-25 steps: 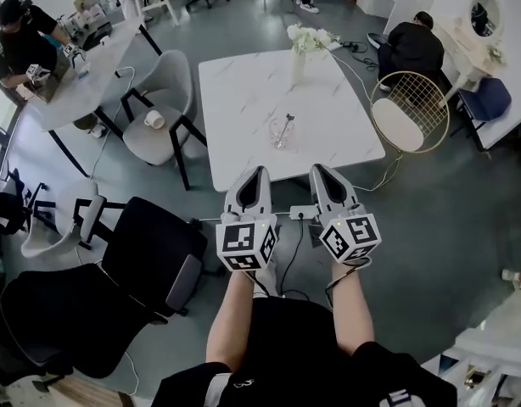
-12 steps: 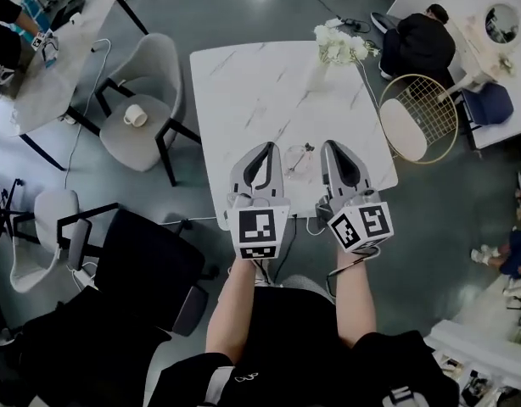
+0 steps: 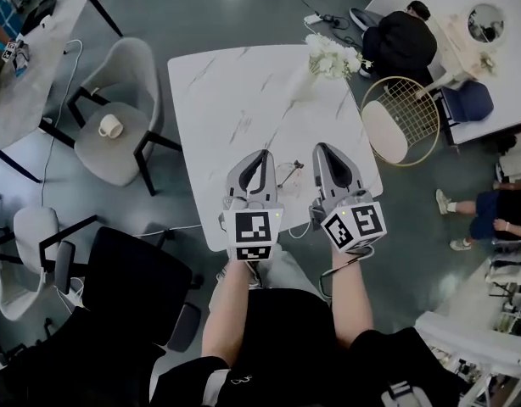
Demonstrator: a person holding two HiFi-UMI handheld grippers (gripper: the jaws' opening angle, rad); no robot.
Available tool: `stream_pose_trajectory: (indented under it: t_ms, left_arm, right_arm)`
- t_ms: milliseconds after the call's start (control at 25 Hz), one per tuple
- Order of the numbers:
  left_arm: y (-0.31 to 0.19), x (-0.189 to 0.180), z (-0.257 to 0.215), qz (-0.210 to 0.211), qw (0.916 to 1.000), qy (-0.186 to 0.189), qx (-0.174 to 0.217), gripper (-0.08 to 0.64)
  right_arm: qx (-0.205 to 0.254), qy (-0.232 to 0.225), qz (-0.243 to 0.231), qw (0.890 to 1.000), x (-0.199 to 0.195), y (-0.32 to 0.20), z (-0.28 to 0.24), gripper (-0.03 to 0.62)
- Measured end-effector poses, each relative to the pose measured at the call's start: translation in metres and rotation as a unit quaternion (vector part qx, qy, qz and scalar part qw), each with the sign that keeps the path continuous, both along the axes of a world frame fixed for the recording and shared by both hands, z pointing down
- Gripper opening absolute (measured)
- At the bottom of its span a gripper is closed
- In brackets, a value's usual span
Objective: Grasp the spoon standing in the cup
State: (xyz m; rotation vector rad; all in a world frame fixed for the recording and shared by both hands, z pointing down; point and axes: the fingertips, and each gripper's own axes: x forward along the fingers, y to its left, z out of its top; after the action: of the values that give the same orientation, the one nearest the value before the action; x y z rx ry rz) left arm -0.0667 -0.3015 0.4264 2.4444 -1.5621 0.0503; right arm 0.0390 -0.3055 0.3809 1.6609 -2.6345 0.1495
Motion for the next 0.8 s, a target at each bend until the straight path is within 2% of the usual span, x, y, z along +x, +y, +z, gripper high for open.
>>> stream_pose_trajectory:
  t_ms: [280, 560, 800]
  left_arm:
    - [0.009, 0.004, 0.027, 0.006, 0.9996, -0.021, -0.018, 0.015]
    - [0.01, 0.009, 0.044, 0.013, 0.999, -0.016, -0.04, 0.014]
    - [0.011, 0.03, 0.065, 0.027, 0.9973, -0.014, -0.067, 0.014]
  right_arm:
    - [-0.026, -0.01, -0.019, 0.999, -0.011, -0.003, 0.032, 0.006]
    - [-0.052, -0.015, 0.012, 0.998, 0.012, -0.001, 0.057, 0.006]
    - [-0.086, 0.016, 0.023, 0.996, 0.034, 0.004, 0.092, 0.008]
